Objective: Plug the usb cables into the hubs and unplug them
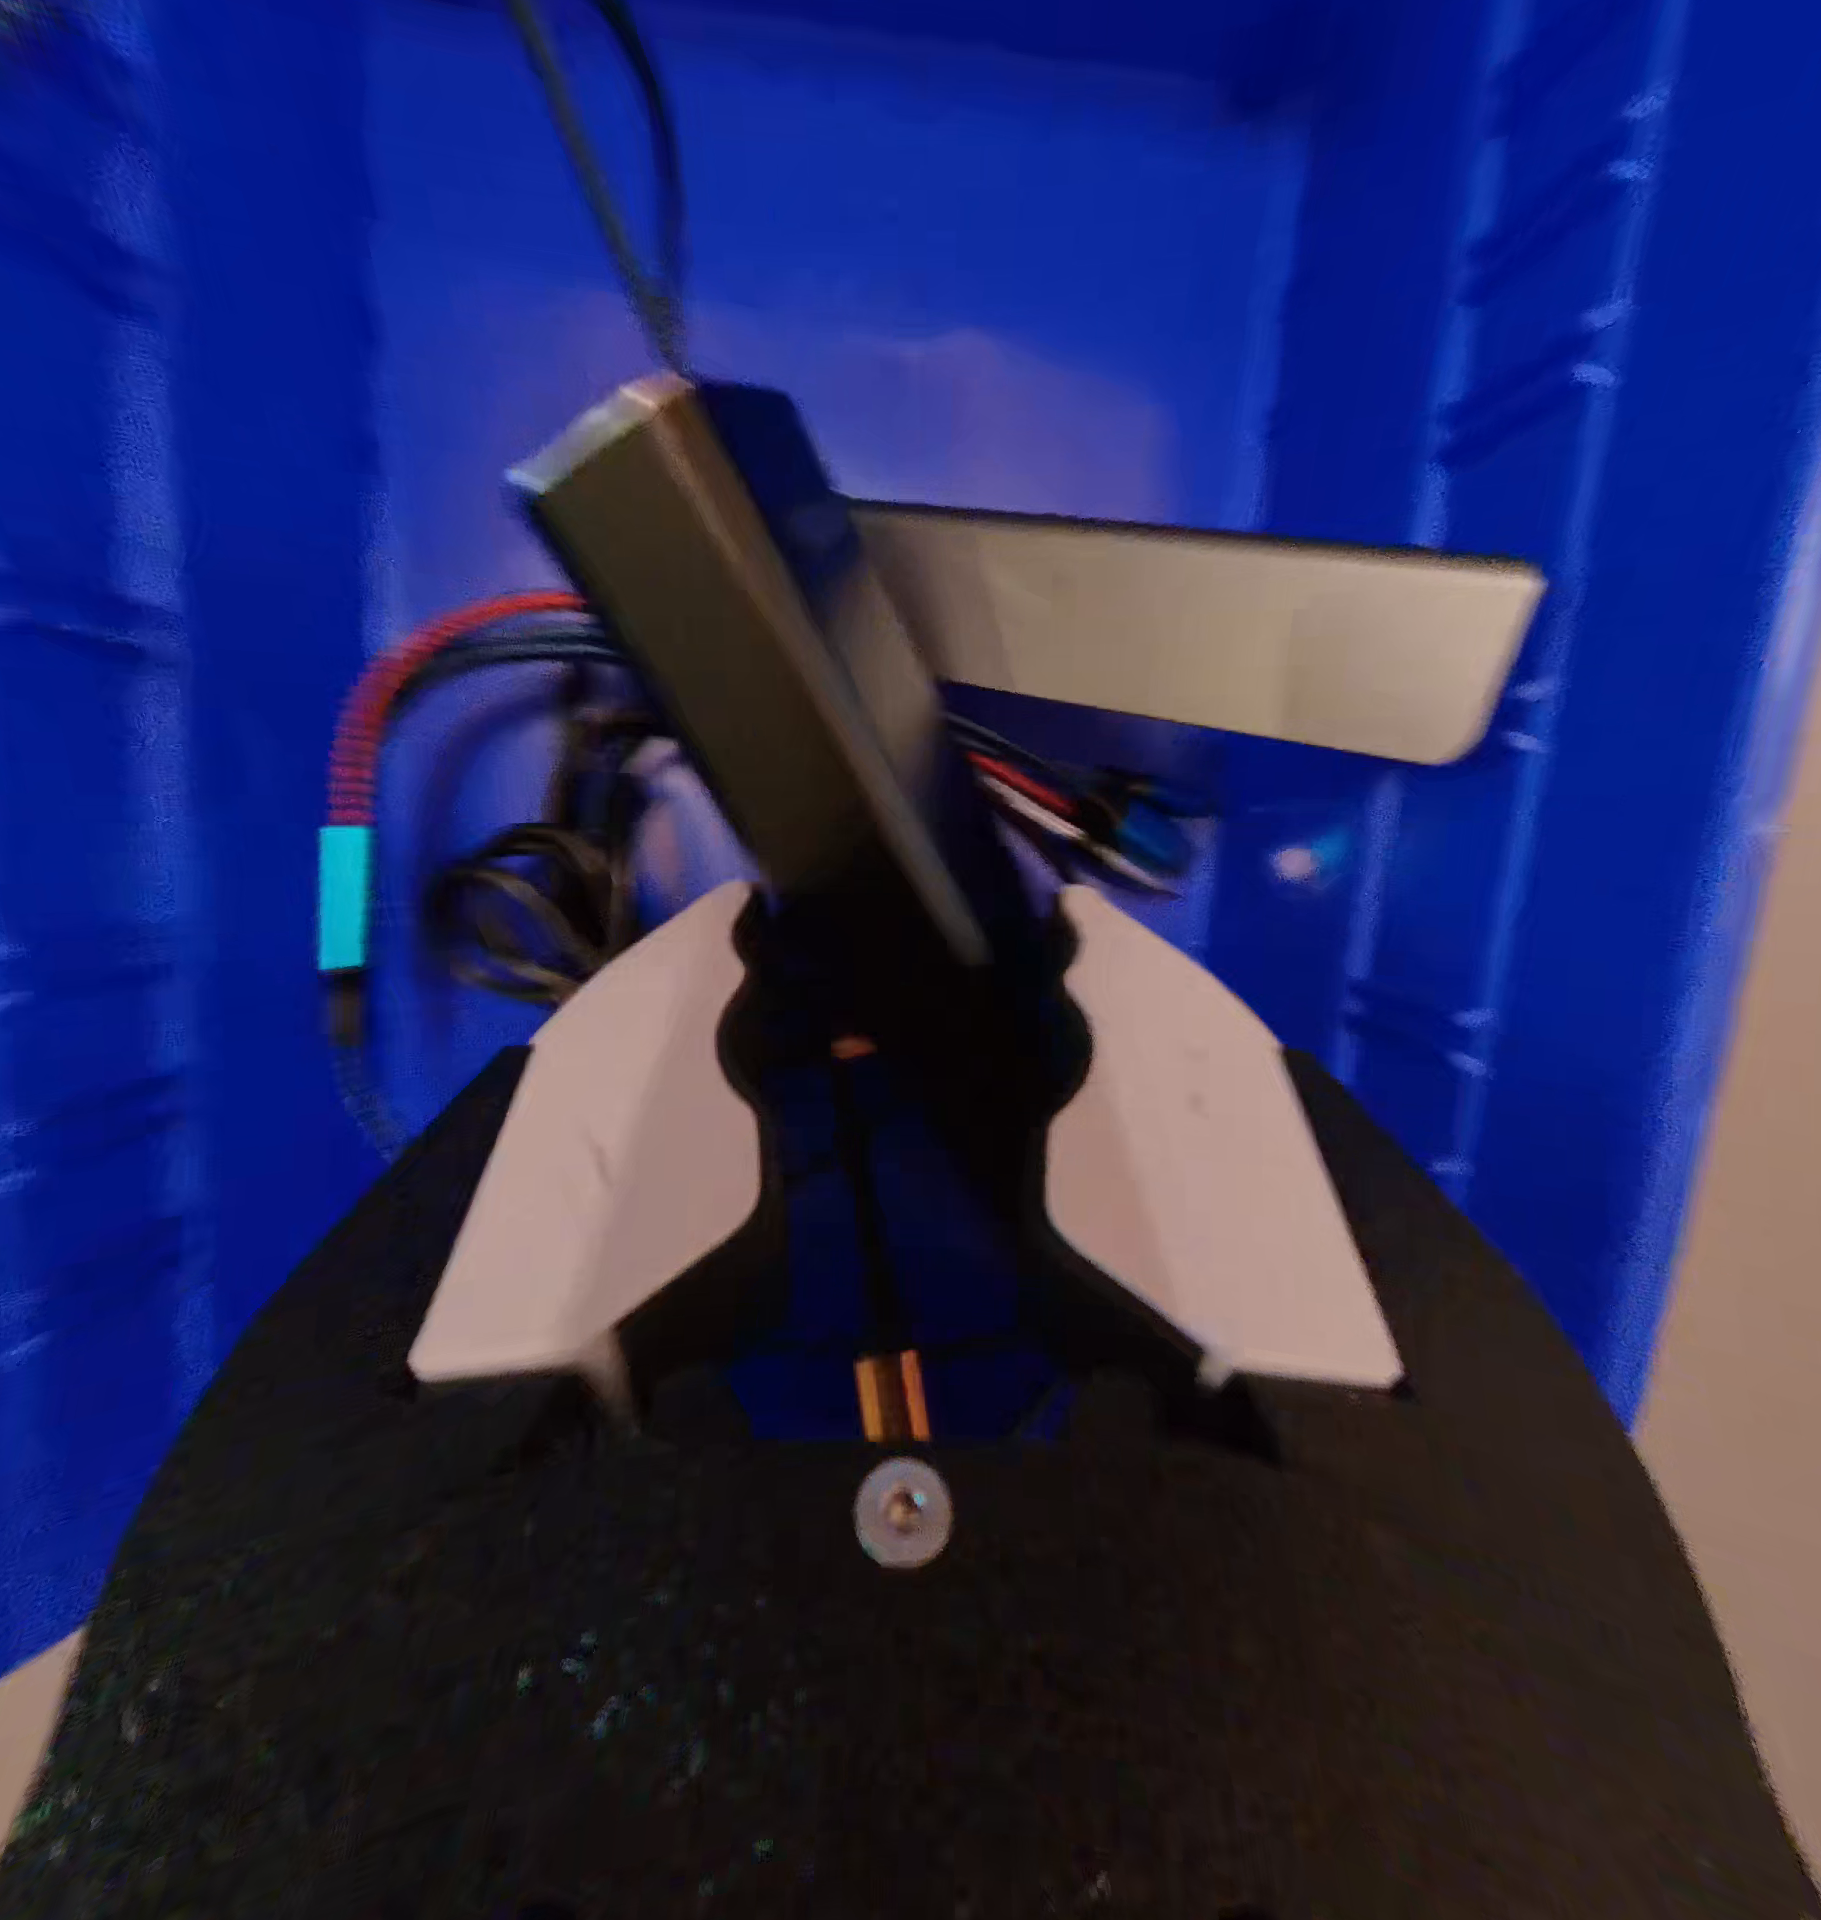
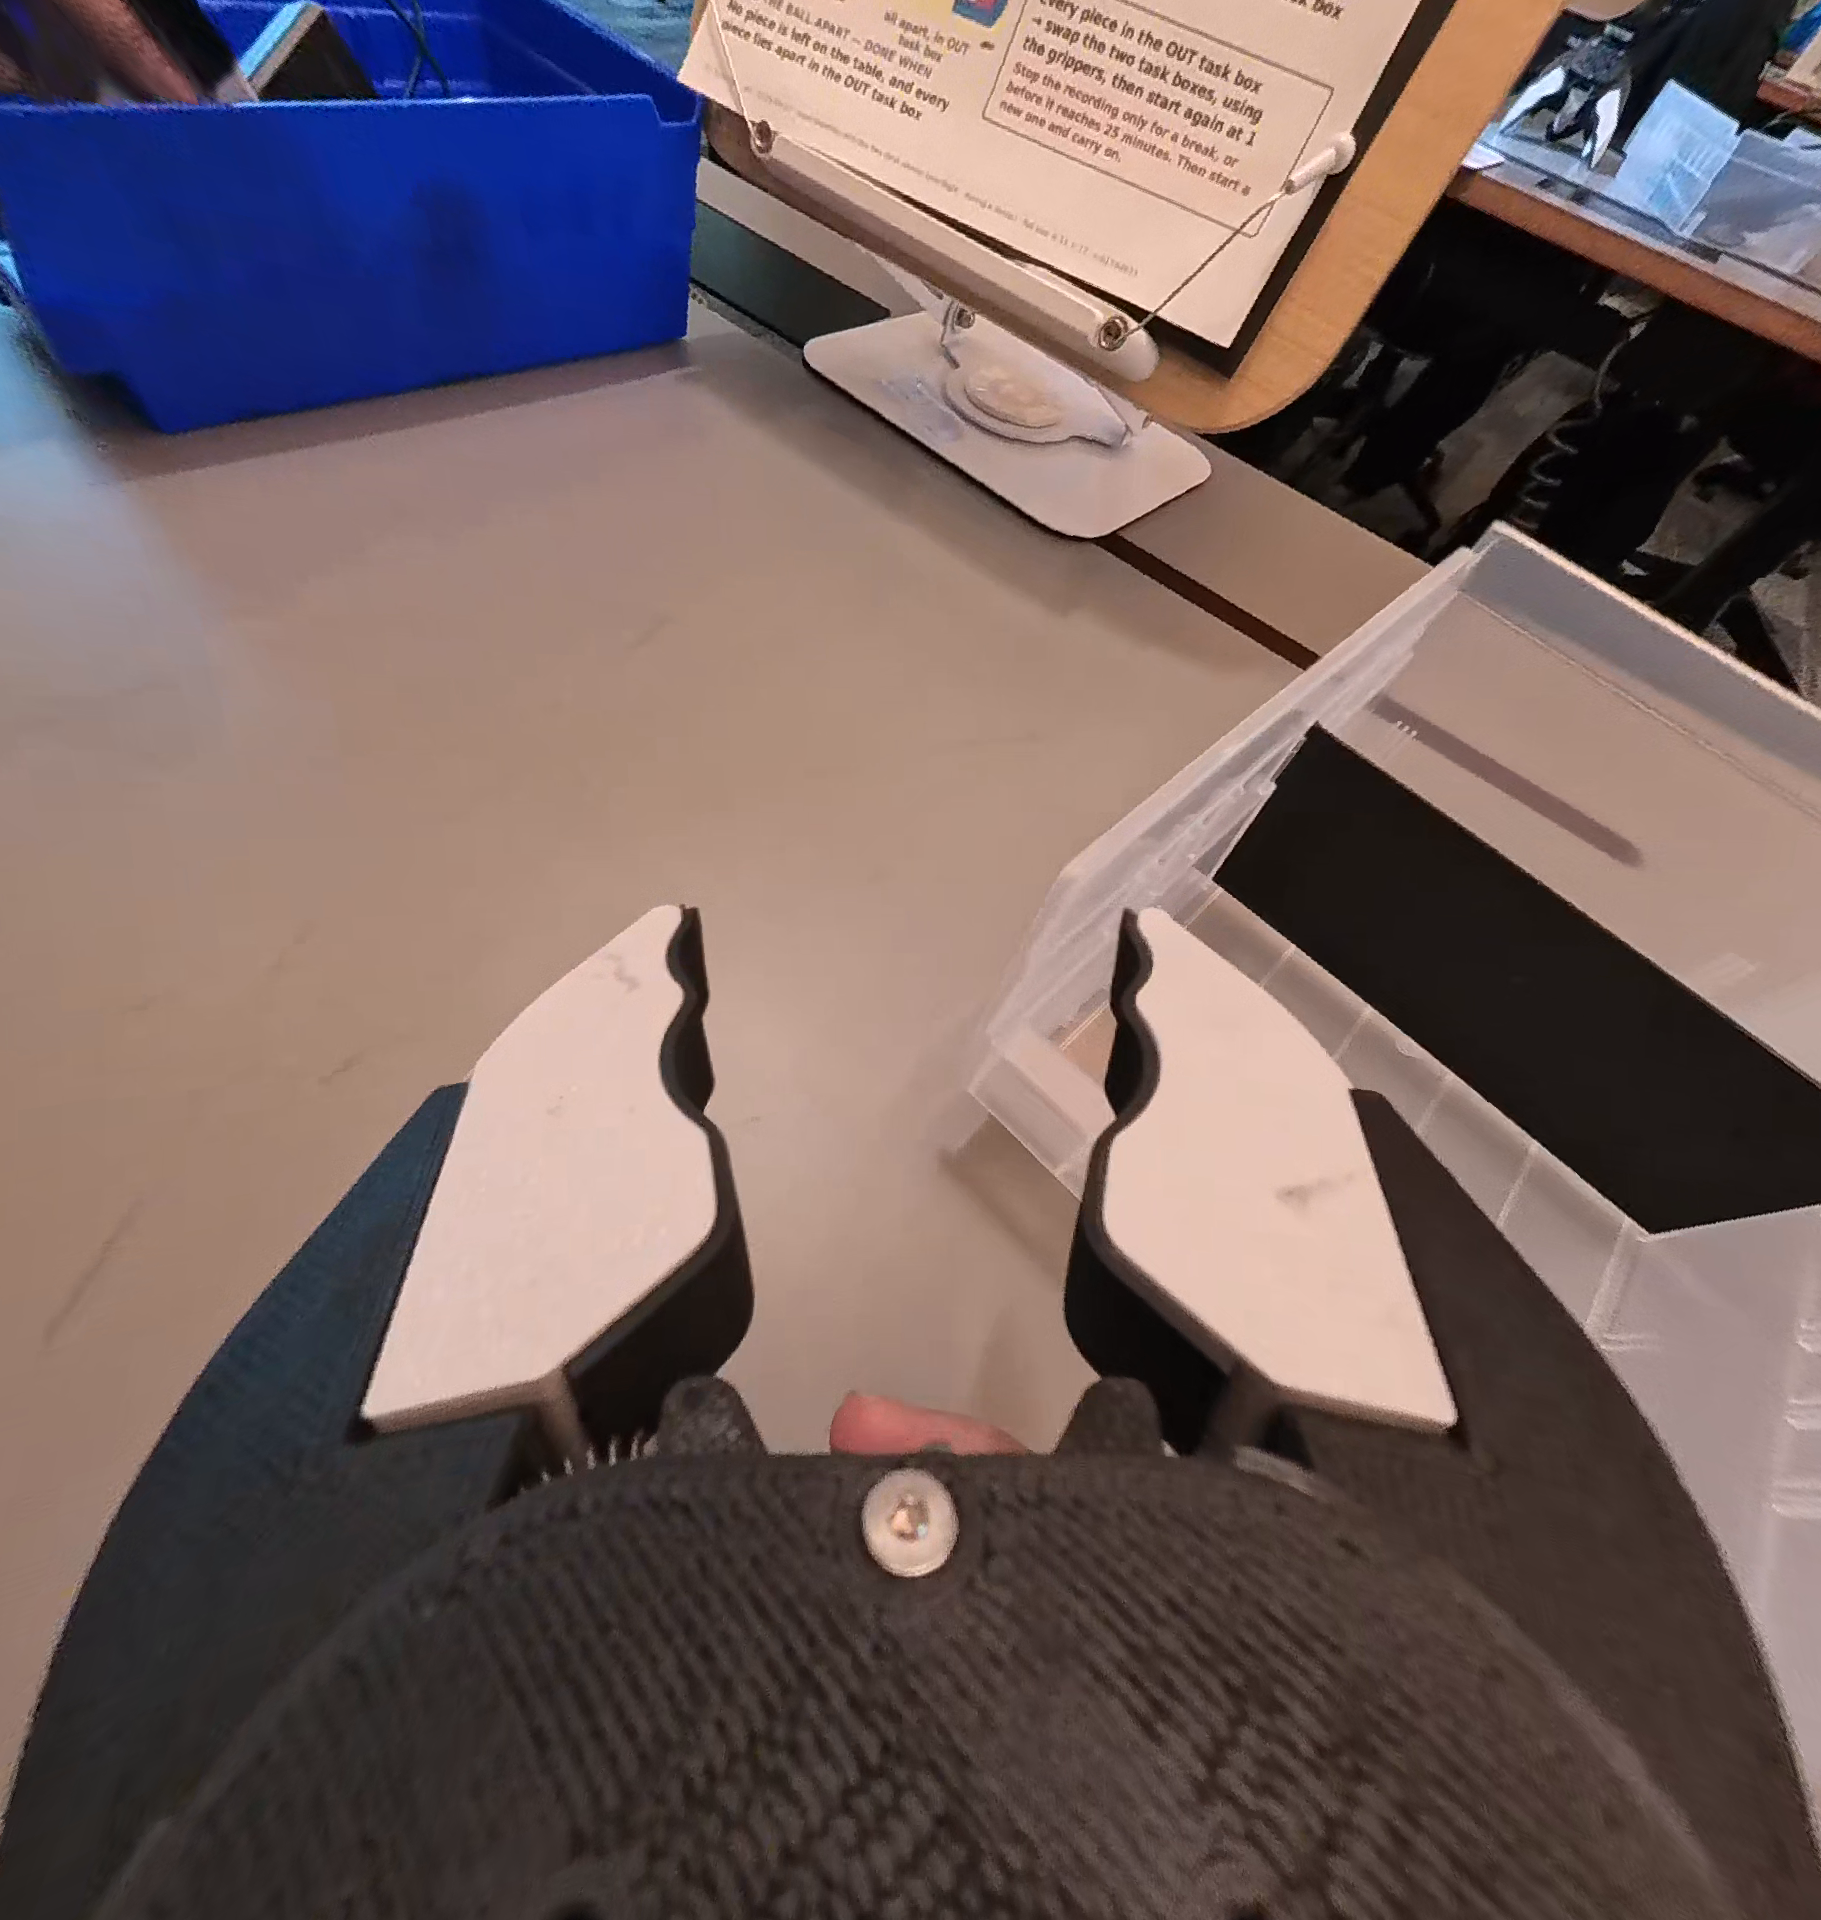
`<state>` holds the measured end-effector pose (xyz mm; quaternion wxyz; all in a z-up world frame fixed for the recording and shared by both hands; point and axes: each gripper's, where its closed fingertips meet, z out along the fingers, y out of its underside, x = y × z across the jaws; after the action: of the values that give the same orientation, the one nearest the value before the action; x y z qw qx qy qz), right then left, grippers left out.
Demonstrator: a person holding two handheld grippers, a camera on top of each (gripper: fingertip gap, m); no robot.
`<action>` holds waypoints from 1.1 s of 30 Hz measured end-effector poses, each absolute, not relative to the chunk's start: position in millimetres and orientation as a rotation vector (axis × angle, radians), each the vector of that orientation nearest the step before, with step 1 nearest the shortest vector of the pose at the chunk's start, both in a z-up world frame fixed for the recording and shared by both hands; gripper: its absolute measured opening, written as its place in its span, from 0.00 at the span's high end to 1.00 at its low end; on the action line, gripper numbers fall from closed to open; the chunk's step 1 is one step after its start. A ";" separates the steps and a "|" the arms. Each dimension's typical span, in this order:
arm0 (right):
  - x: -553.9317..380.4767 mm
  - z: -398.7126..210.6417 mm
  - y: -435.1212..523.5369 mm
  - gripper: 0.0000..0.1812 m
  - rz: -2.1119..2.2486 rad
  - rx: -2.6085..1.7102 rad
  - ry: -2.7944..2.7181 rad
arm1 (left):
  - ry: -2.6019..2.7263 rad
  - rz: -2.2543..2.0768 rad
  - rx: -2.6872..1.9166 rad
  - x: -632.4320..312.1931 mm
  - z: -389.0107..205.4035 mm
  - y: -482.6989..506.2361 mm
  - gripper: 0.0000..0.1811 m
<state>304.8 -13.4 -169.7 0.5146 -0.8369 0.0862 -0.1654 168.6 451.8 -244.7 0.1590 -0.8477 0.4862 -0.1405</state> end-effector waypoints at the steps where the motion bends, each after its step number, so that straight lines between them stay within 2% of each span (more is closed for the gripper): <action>1: 305.6 -170.5 -13.4 0.59 -0.389 -2.010 0.214 | 1.354 -0.453 -2.448 171.3 -247.8 450.2 0.71; 4: 304.5 -175.3 -10.1 0.59 -0.355 -2.015 0.224 | 1.325 -0.555 -2.402 175.1 -243.6 449.8 0.78; 8: 296.1 -178.4 -4.4 0.60 -0.351 -2.031 0.186 | 1.311 -0.583 -2.244 170.1 -223.2 456.8 0.79; 16: 277.2 -172.4 6.8 0.60 -0.347 -2.017 0.134 | 1.092 -0.890 -1.857 145.6 -90.7 455.1 0.81; 23: 228.9 -144.2 33.4 0.60 -0.215 -1.891 0.041 | 1.227 -1.285 -1.315 127.8 28.2 351.1 0.82; 33: 144.1 -75.2 43.6 0.57 -0.070 -1.651 -0.115 | 1.338 -1.666 -0.793 119.7 118.1 176.0 0.83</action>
<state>144.1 43.6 -75.2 0.6760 -0.7344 -0.0510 -0.0310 119.7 176.0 118.1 0.4179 -0.3160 0.5335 -0.6640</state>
